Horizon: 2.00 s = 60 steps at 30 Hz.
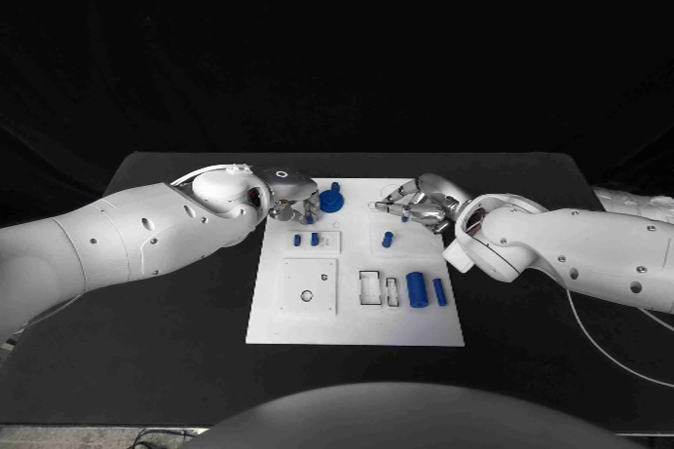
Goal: Assemble the parts on the task board
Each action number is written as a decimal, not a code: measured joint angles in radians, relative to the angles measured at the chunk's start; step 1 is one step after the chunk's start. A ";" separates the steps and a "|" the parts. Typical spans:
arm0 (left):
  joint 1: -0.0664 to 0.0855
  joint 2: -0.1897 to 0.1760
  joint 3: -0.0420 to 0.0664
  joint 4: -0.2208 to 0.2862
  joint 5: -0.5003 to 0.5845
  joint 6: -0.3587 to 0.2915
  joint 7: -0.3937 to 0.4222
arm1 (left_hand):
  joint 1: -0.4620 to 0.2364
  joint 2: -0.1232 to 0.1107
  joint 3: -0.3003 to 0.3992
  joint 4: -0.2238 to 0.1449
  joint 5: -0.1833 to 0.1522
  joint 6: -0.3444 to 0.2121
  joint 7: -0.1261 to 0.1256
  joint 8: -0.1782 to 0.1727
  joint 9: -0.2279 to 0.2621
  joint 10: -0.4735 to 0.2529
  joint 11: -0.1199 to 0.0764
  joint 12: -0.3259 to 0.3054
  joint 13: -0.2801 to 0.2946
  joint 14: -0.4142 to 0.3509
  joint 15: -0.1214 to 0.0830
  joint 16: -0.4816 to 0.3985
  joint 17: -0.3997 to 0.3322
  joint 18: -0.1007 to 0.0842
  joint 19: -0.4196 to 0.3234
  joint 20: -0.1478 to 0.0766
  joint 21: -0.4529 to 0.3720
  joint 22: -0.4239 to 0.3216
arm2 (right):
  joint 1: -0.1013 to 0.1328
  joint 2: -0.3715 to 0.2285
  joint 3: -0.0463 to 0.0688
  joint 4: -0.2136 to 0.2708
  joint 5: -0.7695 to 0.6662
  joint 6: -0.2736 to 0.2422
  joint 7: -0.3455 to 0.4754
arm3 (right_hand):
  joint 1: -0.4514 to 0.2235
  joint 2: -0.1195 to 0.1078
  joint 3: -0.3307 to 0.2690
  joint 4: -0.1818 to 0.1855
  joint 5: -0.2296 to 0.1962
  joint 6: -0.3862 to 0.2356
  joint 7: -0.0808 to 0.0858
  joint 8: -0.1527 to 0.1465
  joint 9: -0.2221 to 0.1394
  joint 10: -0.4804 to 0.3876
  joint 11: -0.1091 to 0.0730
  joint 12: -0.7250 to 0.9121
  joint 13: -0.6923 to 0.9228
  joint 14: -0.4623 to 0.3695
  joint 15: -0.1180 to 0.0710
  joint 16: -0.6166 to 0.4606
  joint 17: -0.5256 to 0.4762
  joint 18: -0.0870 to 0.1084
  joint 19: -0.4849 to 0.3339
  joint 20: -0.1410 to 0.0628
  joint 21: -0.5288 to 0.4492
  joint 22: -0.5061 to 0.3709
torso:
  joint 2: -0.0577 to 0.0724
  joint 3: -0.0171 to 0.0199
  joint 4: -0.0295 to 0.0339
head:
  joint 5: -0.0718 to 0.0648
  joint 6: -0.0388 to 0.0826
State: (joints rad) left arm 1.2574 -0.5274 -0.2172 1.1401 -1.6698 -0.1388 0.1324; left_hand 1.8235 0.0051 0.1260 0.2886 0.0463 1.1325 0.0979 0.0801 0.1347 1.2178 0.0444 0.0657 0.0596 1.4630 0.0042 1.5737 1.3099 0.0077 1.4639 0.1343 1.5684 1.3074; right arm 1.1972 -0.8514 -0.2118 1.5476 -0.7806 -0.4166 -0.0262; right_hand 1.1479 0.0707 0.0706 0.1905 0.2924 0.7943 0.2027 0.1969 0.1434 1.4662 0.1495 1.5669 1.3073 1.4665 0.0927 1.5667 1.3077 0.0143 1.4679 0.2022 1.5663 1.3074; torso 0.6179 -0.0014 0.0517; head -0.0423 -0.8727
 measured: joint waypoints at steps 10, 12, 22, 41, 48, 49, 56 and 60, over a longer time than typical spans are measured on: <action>-0.001 0.002 0.000 -0.002 -0.004 0.005 0.000 | 0.004 -0.004 0.013 -0.002 0.000 -0.004 -0.004 -0.004 -0.002 -0.016 0.001 -0.002 0.000 0.001 0.002 0.000 0.000 0.000 0.000 0.000 0.000 0.000 | 0.000 0.000 0.000 0.001 0.000 0.002 -0.004 | 0.000 0.000 0.000 0.000 0.000 0.000 0.000 0.000 0.000 0.000 0.000 0.000 0.001 0.000 0.000 0.000 0.000 0.000 0.000 0.000 0.000 0.000 | 0.000 0.0005 -0.0006 | -0.004 0.000; -0.001 0.003 0.000 -0.002 -0.005 0.008 -0.001 | 0.004 -0.017 0.015 -0.002 0.000 -0.015 -0.011 -0.011 -0.006 -0.029 0.004 -0.004 0.001 0.000 0.003 0.000 0.000 0.000 0.000 0.000 0.000 0.000 | 0.000 0.000 0.000 0.001 0.000 0.003 -0.005 | 0.000 0.000 0.000 0.000 0.000 0.000 0.000 0.000 0.001 0.000 0.000 0.000 0.001 0.000 0.000 0.000 0.000 0.000 0.000 0.000 0.000 0.000 | 0.000 0.0006 -0.0005 | -0.004 0.000; -0.002 0.007 0.000 -0.001 -0.010 0.029 -0.006 | -0.027 -0.077 0.023 0.001 0.002 -0.126 -0.018 -0.017 -0.038 -0.117 0.035 -0.004 0.000 0.003 0.022 -0.002 -0.001 0.000 0.000 0.000 0.000 0.000 | 0.000 0.000 0.000 0.003 0.000 0.004 -0.008 | 0.000 0.000 0.000 0.000 0.000 0.000 0.000 0.000 0.001 0.000 0.000 0.000 0.001 0.000 0.000 0.000 0.000 0.000 0.000 0.000 0.000 0.000 | 0.000 0.0005 0.0002 | -0.003 0.000; -0.002 -0.013 0.000 0.019 -0.015 -0.011 -0.009 | -0.125 -0.137 0.013 0.002 0.002 -0.188 -0.034 -0.017 -0.059 -0.158 0.055 -0.004 0.000 0.002 0.037 -0.002 -0.001 0.000 0.004 0.004 0.000 0.000 | 0.000 -0.003 0.000 0.002 0.000 0.006 -0.010 | 0.000 0.000 0.000 0.000 0.000 0.000 0.000 0.004 0.001 0.000 0.000 0.000 0.000 0.000 0.000 0.000 0.000 0.000 0.000 0.000 0.000 0.001 | 0.000 -0.0003 0.0002 | -0.003 0.000; -0.002 -0.053 0.002 0.059 -0.002 -0.109 -0.009 | -0.184 -0.148 0.003 0.002 0.002 -0.191 -0.037 -0.015 -0.061 -0.162 0.059 -0.004 0.002 0.002 0.037 -0.002 -0.001 0.000 0.000 0.007 0.000 0.000 | 0.000 -0.008 0.000 0.002 0.000 0.001 -0.005 | 0.000 0.000 0.000 0.000 0.000 0.000 0.000 0.004 0.000 0.000 0.000 0.000 0.000 0.000 0.000 0.000 0.000 0.000 0.000 0.000 0.000 0.001 | 0.000 -0.0012 0.0018 | -0.006 0.000; -0.002 -0.060 0.002 0.066 0.003 -0.122 -0.010 | -0.197 -0.149 -0.004 0.002 0.002 -0.191 -0.037 -0.012 -0.061 -0.160 0.057 -0.004 0.003 0.002 0.037 -0.002 -0.001 0.000 0.000 0.007 0.000 0.000 | 0.000 -0.009 0.000 0.002 0.000 -0.001 -0.003 | 0.000 0.000 0.000 0.000 0.000 0.000 0.000 0.004 0.000 0.000 0.000 0.000 0.000 0.000 0.000 0.000 0.000 0.000 0.000 0.000 0.000 0.001 | -0.001 -0.0008 0.0020 | -0.006 0.000; 0.009 -0.140 0.012 0.145 0.078 -0.227 -0.007 | -0.264 -0.171 -0.031 0.004 0.002 -0.165 -0.004 -0.007 -0.059 -0.141 0.058 0.000 0.003 0.002 0.037 -0.002 -0.001 0.000 0.000 0.007 0.000 0.000 | 0.015 -0.031 -0.001 0.017 0.007 -0.045 0.037 | 0.000 0.000 0.000 0.000 0.000 0.000 0.000 0.004 0.000 0.000 0.000 0.000 0.000 0.000 0.000 0.000 0.000 0.000 0.000 0.000 0.000 0.000 | -0.001 -0.0005 0.0024 | -0.007 0.000; 0.012 -0.185 0.015 0.190 0.170 -0.290 0.007 | -0.292 -0.173 -0.044 0.004 0.002 -0.155 0.013 -0.003 -0.058 -0.119 0.060 0.004 0.005 0.002 0.037 -0.002 -0.001 0.000 0.000 0.007 0.000 0.000 | 0.047 -0.050 0.000 0.031 0.011 -0.074 0.061 | 0.000 0.000 0.000 0.000 0.000 -0.006 0.000 0.004 0.000 0.000 0.000 0.000 0.000 0.000 0.000 0.000 0.000 0.000 0.000 0.000 0.000 0.000 | -0.001 -0.0007 0.0032 | -0.010 0.000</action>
State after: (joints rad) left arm 1.2691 -0.7121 -0.2018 1.3296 -1.4998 -0.4285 0.1395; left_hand 1.5314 -0.1682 0.0822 0.2926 0.0484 0.9772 0.1108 0.0772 0.0771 1.0987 0.1039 0.0699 0.0644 1.4652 0.0409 1.5720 1.3090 0.0076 1.4638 0.1415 1.5684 1.3074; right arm 1.2438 -0.9016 -0.2117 1.5791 -0.7694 -0.4903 0.0349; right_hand 1.1479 0.0707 0.0706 0.1905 0.2924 0.7881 0.2030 0.2009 0.1437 1.4662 0.1495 1.5669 1.3076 1.4664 0.0927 1.5667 1.3073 0.0143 1.4679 0.2022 1.5663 1.3078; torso 0.6166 -0.0021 0.0548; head -0.0527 -0.8726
